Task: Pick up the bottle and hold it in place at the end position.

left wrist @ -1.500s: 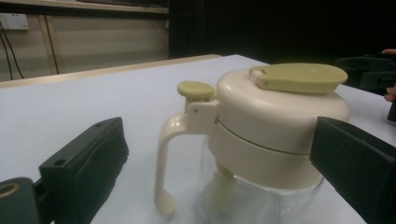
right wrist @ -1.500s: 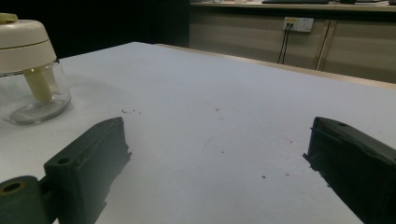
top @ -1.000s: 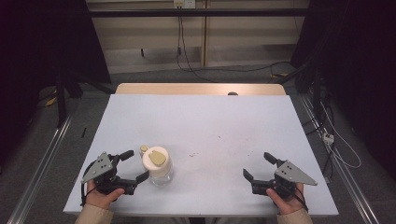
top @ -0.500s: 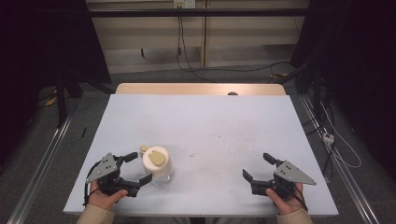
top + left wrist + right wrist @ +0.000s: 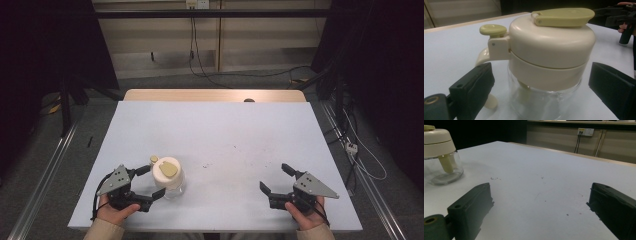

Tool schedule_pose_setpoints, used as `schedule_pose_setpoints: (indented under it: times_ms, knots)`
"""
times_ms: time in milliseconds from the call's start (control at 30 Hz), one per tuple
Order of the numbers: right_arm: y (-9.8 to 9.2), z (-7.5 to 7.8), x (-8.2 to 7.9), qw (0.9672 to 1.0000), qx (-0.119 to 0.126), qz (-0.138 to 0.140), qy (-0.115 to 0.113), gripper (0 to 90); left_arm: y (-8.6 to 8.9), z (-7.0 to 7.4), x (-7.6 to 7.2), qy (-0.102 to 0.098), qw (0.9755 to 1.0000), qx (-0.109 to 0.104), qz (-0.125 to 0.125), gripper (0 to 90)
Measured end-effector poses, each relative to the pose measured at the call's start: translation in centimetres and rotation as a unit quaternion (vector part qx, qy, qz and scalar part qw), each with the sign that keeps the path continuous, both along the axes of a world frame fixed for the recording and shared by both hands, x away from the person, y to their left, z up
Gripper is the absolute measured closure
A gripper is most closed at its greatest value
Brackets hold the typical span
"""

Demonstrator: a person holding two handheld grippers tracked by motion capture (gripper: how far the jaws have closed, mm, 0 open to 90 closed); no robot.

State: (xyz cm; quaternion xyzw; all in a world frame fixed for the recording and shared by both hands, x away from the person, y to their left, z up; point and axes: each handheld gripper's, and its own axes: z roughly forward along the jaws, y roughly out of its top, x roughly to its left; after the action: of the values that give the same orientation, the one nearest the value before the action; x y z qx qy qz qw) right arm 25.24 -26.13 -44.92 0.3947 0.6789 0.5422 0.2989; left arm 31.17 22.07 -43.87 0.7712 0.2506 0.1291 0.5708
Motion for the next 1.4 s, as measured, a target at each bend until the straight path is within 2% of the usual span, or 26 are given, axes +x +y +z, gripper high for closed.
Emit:
schedule_pose_setpoints:
  times_ms: [233,367,500,567,633,733,933,1400]
  knots:
    - [0.1,0.0,0.1,1.0000,0.001,0.003,0.000,4.1,-0.5,-0.2,0.0,0.001,0.9999,0.011,0.005,4.9]
    - [0.1,-0.1,0.1,1.0000,0.000,0.004,0.001,4.1,-0.9,-0.3,0.1,0.012,0.9999,0.003,0.012,4.1]
    - [0.1,0.0,0.1,1.0000,0.002,0.003,0.000,4.2,-1.5,-0.5,0.2,0.013,0.9997,0.017,0.012,4.0]
    - [0.1,0.0,0.1,1.0000,0.002,0.003,0.000,4.2,-1.9,-0.6,0.2,0.015,0.9997,0.015,0.013,3.7]
    - [0.1,0.0,0.1,1.0000,0.002,0.003,0.000,4.2,-2.3,-0.6,0.3,0.012,0.9996,0.019,0.016,3.8]
    - [0.1,0.0,0.1,1.0000,0.003,0.003,0.000,4.2,-3.0,-0.7,0.4,0.019,0.9993,0.014,0.030,3.9]
    - [0.0,0.1,0.1,1.0000,0.002,0.001,-0.002,4.6,-4.4,-0.9,0.8,0.012,0.9987,0.027,0.041,3.0]
    - [-0.1,0.1,0.1,1.0000,0.005,0.001,-0.006,4.8,-5.5,-1.1,1.0,-0.002,0.9977,0.028,0.062,3.7]
